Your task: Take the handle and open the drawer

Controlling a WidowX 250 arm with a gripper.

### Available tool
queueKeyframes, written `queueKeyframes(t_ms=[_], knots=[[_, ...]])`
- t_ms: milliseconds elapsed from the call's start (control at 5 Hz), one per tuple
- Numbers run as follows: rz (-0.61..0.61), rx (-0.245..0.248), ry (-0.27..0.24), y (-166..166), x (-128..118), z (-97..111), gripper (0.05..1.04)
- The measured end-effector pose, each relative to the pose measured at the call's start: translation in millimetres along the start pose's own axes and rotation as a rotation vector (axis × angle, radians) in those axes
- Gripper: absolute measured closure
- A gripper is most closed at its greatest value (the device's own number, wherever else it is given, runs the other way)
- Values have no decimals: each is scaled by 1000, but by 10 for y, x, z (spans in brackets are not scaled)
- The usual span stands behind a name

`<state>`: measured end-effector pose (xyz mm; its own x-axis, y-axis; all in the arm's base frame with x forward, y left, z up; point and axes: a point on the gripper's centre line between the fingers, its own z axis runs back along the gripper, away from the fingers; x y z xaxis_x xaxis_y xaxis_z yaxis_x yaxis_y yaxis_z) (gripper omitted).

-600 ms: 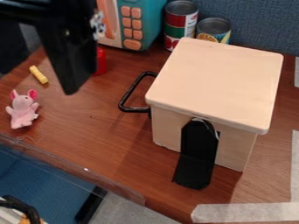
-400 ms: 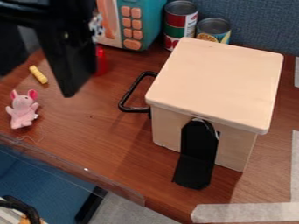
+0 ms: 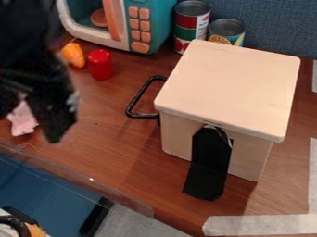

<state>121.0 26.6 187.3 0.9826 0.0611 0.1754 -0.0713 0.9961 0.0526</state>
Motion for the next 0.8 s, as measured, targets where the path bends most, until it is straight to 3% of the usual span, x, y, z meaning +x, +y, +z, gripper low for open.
queueKeyframes(t_ms=[200, 400, 800], knots=[[22, 27, -39, 161, 118, -244, 84], [4, -7, 12, 316, 377, -612, 84], [-38, -83, 33, 506, 1084, -1046, 84]])
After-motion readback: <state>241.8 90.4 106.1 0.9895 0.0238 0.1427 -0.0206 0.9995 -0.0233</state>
